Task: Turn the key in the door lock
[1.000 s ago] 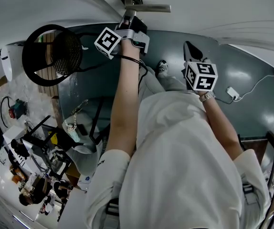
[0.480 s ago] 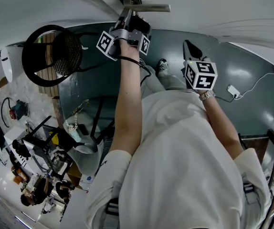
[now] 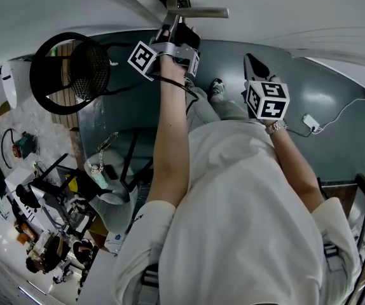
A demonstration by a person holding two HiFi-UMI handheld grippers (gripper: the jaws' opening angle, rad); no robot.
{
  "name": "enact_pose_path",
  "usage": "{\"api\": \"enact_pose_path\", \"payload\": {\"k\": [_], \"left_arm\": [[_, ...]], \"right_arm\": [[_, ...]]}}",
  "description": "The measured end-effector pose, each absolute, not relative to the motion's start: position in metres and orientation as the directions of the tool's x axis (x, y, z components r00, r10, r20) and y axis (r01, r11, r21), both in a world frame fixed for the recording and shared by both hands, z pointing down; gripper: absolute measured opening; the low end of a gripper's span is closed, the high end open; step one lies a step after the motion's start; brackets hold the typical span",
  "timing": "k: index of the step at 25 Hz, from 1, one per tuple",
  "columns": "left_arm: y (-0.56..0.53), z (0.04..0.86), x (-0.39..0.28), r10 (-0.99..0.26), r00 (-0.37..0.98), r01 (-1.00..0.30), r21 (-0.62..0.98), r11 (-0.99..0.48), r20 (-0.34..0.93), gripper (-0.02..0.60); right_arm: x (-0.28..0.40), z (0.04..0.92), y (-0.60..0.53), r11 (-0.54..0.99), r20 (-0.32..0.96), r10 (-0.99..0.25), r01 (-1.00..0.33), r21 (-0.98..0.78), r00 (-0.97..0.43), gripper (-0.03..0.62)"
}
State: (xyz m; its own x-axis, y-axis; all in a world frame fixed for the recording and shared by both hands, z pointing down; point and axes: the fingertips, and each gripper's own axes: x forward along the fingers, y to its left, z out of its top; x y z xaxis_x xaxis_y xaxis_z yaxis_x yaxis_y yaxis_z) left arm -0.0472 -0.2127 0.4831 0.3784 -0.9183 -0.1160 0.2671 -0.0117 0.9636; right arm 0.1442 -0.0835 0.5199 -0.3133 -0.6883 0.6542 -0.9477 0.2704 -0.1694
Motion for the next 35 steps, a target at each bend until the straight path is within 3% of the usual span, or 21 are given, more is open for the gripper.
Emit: {"api": "enact_pose_path", "payload": {"k": [4, 19, 22, 26, 30, 35], "left_arm": [[-0.213, 0.484, -0.047, -0.906, 0.413, 0.195, 0.981, -0.013, -0.094, 0.117], [-0.167, 0.489, -0.054, -0.892, 0.448, 0.106, 0.994, -0.001, -0.049, 0.121], [-0.145, 0.495, -0.06, -0.896, 0.443, 0.06, 0.998, 0.015, -0.013, 0.077], [-0.111, 0.509, -0.084, -0.897, 0.429, -0.12, 0.991, 0.058, 0.105, 0.01], [-0.085, 0.485, -0.097, -0.896, 0.428, -0.244, 0.97, 0.006, 0.114, 0.009], [-0.056, 0.469, -0.116, -0.877, 0.435, -0.599, 0.793, -0.114, 0.203, 0.009]], "right_arm": [[0.143, 0.517, -0.089, 0.275, 0.653, -0.687, -0.946, -0.171, -0.318, 0.0], [0.131, 0.512, -0.09, 0.312, 0.636, -0.683, -0.931, -0.192, -0.36, 0.0], [0.124, 0.511, -0.09, 0.328, 0.628, -0.681, -0.923, -0.199, -0.377, 0.0], [0.111, 0.508, -0.093, 0.353, 0.627, -0.666, -0.911, -0.213, -0.404, 0.0], [0.088, 0.509, -0.091, 0.399, 0.633, -0.632, -0.888, -0.228, -0.447, 0.0], [0.042, 0.508, -0.079, 0.497, 0.618, -0.585, -0.834, -0.239, -0.526, 0.0]]}}
